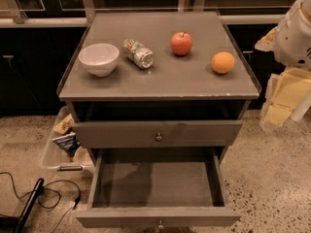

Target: Close middle drawer

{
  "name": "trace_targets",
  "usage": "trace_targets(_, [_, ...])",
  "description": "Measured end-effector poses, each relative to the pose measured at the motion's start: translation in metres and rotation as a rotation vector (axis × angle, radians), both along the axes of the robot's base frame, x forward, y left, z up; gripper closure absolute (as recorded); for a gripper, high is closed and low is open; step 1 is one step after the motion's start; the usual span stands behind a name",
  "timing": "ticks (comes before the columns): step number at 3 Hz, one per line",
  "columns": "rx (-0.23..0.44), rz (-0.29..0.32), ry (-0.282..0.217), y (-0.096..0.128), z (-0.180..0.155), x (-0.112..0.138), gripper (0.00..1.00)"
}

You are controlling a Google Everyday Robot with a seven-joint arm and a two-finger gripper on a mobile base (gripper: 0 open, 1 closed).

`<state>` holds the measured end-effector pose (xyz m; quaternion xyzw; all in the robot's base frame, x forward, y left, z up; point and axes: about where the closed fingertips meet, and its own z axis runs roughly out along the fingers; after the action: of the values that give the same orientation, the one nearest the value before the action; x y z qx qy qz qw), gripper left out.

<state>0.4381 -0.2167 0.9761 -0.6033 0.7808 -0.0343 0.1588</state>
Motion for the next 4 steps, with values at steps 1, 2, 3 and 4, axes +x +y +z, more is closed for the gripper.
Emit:
trace_targets(1, [0.000,0.000,0.000,0.000,0.000,0.000,0.00])
trace_targets(2, [0.021,0.000,0.016,0.000,-0.015,-0.002,0.00])
trace_targets(3, [0.032,0.006,0.054,-0.002,-0.055,-0.011,0.00])
trace_targets(4, [0.046,0.027,0.089,-0.003,-0.109,-0.029,0.19])
